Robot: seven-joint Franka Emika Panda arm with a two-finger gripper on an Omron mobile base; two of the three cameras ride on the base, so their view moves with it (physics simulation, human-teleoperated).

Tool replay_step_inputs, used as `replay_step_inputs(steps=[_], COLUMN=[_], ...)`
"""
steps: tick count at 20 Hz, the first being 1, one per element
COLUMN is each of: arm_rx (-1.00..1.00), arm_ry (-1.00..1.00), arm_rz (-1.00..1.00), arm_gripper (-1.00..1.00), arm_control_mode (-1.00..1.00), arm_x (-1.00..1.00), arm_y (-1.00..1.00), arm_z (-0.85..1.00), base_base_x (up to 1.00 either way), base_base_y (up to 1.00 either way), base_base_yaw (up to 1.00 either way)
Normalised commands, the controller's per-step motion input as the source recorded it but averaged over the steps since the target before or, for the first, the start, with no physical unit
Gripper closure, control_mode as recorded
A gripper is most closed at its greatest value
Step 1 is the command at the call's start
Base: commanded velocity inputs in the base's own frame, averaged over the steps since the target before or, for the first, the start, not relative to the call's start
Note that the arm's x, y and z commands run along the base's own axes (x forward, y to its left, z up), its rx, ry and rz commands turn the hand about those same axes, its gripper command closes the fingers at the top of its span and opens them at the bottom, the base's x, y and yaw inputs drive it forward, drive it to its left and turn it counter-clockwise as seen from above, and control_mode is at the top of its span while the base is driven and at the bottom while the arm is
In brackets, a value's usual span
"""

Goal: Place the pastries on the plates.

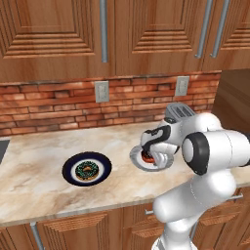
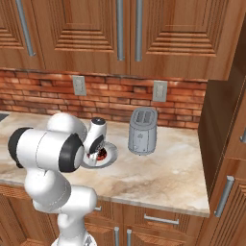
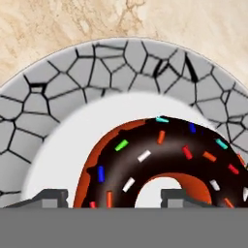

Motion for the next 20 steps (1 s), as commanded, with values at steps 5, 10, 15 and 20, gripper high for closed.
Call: replay_step_inputs(steps=[5, 10, 15, 20], arm_rx=[0.00, 0.00, 0.00, 0.00], arm_ry=[-0.10, -0.19, -0.28, -0.47], arm_rz=[0.00, 0.00, 0.00, 0.00], arm_gripper=[-1.00, -1.00, -1.00, -1.00], arm_control_mode=[-1.00, -1.00, -1.00, -1.00], arm_x=[-0.03, -0.34, -0.46, -0.74], arm_y=[0.00, -0.04, -0.01, -0.23], arm_z=[0.10, 0.35, 0.74, 1.00], base_base_x=[0.00, 0.00, 0.00, 0.00], base_base_y=[0.00, 0.00, 0.00, 0.00], base_base_yaw=[0.00, 0.00, 0.00, 0.00])
